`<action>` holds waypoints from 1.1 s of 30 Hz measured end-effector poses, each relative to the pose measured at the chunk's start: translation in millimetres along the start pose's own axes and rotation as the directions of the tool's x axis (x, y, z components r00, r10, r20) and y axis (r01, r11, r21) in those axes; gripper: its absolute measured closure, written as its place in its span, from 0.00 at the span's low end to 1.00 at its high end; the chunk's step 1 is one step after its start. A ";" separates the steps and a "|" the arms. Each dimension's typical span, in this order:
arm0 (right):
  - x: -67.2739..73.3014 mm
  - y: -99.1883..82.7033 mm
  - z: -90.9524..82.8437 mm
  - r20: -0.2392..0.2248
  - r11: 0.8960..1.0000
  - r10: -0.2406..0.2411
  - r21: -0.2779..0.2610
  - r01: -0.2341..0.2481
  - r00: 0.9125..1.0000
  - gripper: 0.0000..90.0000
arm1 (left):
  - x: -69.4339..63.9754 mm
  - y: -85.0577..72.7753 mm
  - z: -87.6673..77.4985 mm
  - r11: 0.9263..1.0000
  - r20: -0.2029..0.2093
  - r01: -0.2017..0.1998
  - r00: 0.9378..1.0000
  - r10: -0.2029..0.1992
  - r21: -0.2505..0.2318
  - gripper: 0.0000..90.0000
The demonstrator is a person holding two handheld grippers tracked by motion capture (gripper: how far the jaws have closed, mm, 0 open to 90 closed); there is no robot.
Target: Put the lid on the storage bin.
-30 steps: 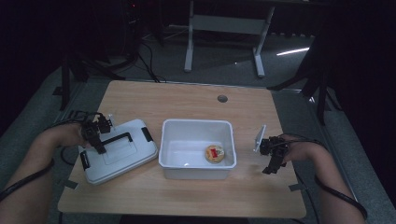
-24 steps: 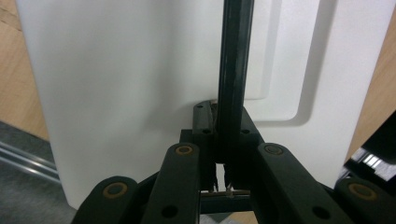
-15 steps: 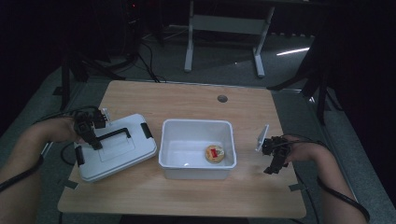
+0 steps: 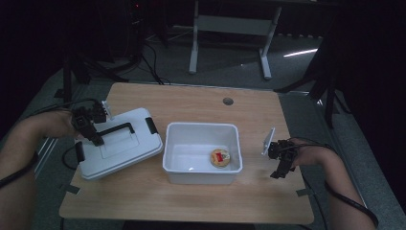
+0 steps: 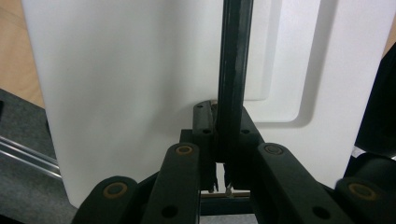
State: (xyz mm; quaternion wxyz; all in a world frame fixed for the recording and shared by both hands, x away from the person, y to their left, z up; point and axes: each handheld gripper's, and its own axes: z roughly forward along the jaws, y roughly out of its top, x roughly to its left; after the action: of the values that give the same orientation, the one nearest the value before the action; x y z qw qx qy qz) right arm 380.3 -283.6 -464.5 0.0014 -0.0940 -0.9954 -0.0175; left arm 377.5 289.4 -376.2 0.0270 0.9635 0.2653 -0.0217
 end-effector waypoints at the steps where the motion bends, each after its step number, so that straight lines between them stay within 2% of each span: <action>1: 0.1 -0.1 0.4 0.000 1.000 0.000 0.001 0.000 1.000 0.17 | 0.0 0.0 0.0 1.000 0.000 0.000 1.000 0.000 0.000 0.93; 5: 0.1 -0.2 2.0 0.001 1.000 -0.003 0.005 0.003 1.000 0.17 | -5.0 5.9 -13.0 1.000 -0.025 -0.022 0.999 0.023 0.005 0.93; 14: 0.7 -0.6 0.9 0.000 1.000 -0.004 0.002 0.004 1.000 0.17 | -11.6 17.0 -28.1 0.999 -0.044 -0.050 0.998 0.050 -0.003 0.93; 15: 1.2 -0.2 0.8 0.001 1.000 -0.002 0.002 0.002 1.000 0.17 | -14.5 23.1 -30.8 0.998 -0.046 -0.069 0.997 0.069 0.001 0.93; 20: 1.3 0.6 0.4 0.001 1.000 -0.005 0.002 0.005 1.000 0.17 | -19.0 35.9 -34.7 0.996 -0.045 -0.092 0.995 0.092 0.000 0.93; 21: 1.6 0.9 0.3 0.001 1.000 -0.007 0.003 0.007 1.000 0.17 | -21.6 42.4 -36.2 0.994 -0.045 -0.112 0.993 0.112 0.001 0.93; 23: 1.6 1.2 0.4 -0.001 1.000 -0.005 0.003 0.005 1.000 0.17 | -22.4 45.8 -36.7 0.993 -0.044 -0.116 0.992 0.116 -0.003 0.93; 24: 1.6 1.2 0.7 -0.001 1.000 -0.006 0.005 0.006 1.000 0.17 | -24.8 52.5 -37.3 0.991 -0.044 -0.132 0.990 0.132 -0.002 0.93; 27: 1.7 1.2 1.1 0.000 1.000 -0.008 0.007 0.008 1.000 0.17 | -25.4 56.0 -37.6 0.991 -0.042 -0.134 0.990 0.134 -0.002 0.93; 29: 2.0 0.9 1.8 -0.001 1.000 -0.010 0.006 0.010 1.000 0.17 | -30.3 70.9 -37.6 0.987 -0.042 -0.162 0.986 0.162 0.003 0.93; 32: 2.2 0.4 1.5 -0.001 1.000 -0.008 0.003 0.008 1.000 0.17 | -32.7 79.2 -37.0 0.984 -0.039 -0.175 0.984 0.175 0.009 0.93; 33: 2.1 0.3 1.2 -0.002 1.000 -0.008 0.002 0.008 1.000 0.17 | -35.4 87.6 -36.2 0.983 -0.037 -0.185 0.982 0.185 0.012 0.93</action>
State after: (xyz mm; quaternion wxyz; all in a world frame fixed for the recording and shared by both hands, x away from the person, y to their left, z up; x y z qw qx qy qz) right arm 378.3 -282.8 -465.7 0.0022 -0.0902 -0.9958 -0.0167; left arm 393.1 198.5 -334.6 0.0200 0.9844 0.1749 -0.0018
